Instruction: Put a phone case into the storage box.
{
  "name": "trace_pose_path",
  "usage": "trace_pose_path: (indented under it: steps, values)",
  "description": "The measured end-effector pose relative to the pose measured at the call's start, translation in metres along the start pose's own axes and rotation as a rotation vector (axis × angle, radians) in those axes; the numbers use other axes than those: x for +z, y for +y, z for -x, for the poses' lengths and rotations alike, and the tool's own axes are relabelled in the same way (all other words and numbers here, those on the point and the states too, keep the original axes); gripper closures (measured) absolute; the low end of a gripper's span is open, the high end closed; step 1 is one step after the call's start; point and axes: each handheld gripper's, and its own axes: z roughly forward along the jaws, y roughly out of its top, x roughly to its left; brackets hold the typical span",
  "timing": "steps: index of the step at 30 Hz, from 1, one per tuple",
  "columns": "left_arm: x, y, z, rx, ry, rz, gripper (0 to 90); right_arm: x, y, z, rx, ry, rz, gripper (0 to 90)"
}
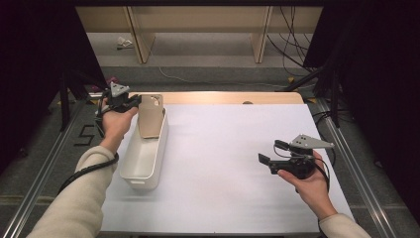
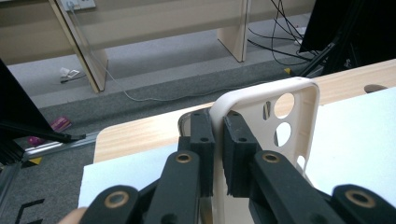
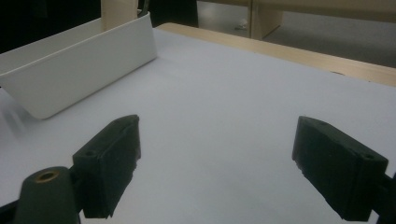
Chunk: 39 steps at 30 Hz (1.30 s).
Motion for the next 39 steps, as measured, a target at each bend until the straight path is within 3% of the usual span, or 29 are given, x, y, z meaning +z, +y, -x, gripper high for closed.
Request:
trace_pose_path:
  steps: [16,39]
  values:
    - [0.0061,-0.0035,-0.0025,-0.013,-0.003,-0.029,83.6,0.0004,0.0000,0.0001,0.000,0.001,-0.001,16.2]
    - [-0.0020,0.0005,-0.0030,-0.041,-0.025,-0.078,84.1,0.0010,0.0000,-0.0001,-0.002,-0.001,-0.002,16.2]
